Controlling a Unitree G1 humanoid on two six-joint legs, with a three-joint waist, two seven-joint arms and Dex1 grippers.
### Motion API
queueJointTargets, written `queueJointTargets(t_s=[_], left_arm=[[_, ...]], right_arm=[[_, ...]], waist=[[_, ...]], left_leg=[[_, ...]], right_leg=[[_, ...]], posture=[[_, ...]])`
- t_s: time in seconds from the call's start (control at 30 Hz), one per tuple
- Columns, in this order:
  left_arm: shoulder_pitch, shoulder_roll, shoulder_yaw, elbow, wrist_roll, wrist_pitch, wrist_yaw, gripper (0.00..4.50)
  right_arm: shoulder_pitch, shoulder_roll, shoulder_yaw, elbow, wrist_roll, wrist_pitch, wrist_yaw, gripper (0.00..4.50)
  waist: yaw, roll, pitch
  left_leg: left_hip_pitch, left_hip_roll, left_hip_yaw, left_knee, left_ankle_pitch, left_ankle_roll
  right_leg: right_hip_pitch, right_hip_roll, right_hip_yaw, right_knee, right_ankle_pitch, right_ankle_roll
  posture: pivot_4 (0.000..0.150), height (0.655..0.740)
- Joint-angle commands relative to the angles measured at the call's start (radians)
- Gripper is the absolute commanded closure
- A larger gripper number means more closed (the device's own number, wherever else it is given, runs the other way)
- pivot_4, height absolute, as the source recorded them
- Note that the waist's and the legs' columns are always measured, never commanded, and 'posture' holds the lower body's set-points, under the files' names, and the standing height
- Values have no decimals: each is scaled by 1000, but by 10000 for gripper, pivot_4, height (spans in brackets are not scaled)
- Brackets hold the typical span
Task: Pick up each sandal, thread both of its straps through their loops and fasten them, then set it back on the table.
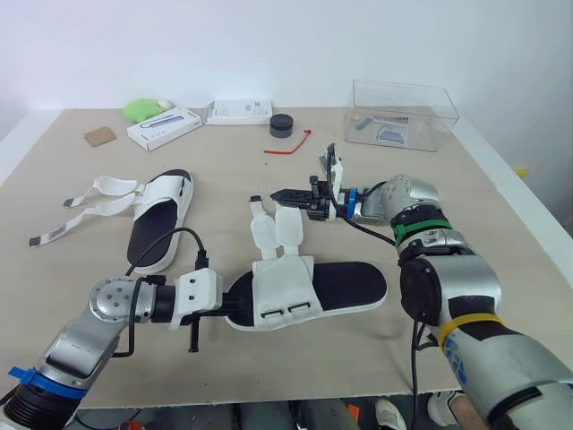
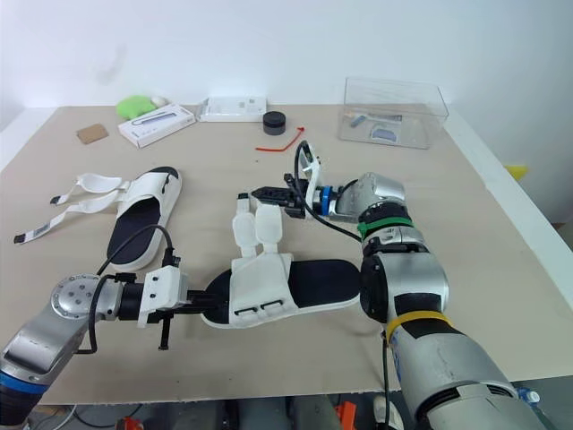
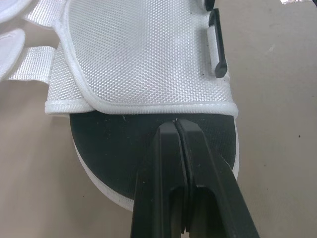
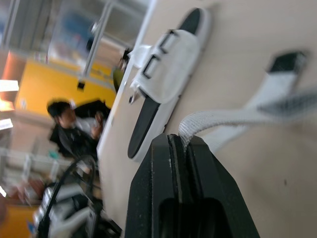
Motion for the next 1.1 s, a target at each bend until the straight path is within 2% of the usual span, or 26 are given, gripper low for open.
queueJointTargets(t_s=[0.03,0.17,0.3,0.4,0.5,0.63,0.7,0.87,1.1], left_arm=[[10,2,-3,-32,2,1,3,45000],[16,2,-3,-36,1,2,4,45000],[18,0,-7,-35,2,2,3,45000],[12,-2,-10,-28,2,1,0,45000],[6,-5,-15,-23,2,1,-3,45000],[-4,-9,-24,-17,0,0,-9,45000],[-10,-10,-28,-10,0,-1,-12,45000],[-15,-10,-31,-1,-1,-6,-17,45000],[-10,-8,-29,-7,-5,-2,-22,45000]], right_arm=[[88,-23,96,-247,-34,-206,157,44686],[245,-48,176,-513,-77,-473,239,44686],[397,-61,231,-669,-173,-987,283,44686],[457,-79,262,-658,-250,-1469,310,44686],[458,-156,370,-555,-340,-2053,364,44686],[388,-220,439,-384,-522,-2528,270,44686],[361,-226,419,-356,-607,-2593,201,44686],[323,-261,393,-346,-816,-2597,-13,44686],[280,-281,277,-414,-1164,-2597,-428,44686]], waist=[[0,0,0],[1,0,0],[1,0,0],[1,0,0],[0,0,0],[0,0,0],[0,-1,0],[1,-1,0],[1,-1,0]], left_leg=[[0,0,0,0,0,0],[0,0,-1,0,0,-1],[0,0,-1,0,-1,-2],[1,0,-1,0,-2,-3],[2,0,0,0,-1,-3],[7,0,4,0,-1,-3],[8,0,7,0,-1,-3],[10,2,9,0,0,-6],[10,1,10,0,1,-6]], right_leg=[[0,0,0,0,0,0],[0,-1,-1,0,0,0],[0,-2,-2,0,0,0],[0,-2,-1,0,0,0],[1,-1,-1,0,0,0],[4,-2,2,0,-1,0],[4,-2,4,1,-1,0],[4,-1,5,3,-1,-2],[3,-1,7,3,-1,-2]], posture=[[1500,7400],[1500,7400],[1500,7400],[1500,7400],[1500,7400],[1500,7400],[1500,7400],[1500,7400],[1500,7400]])
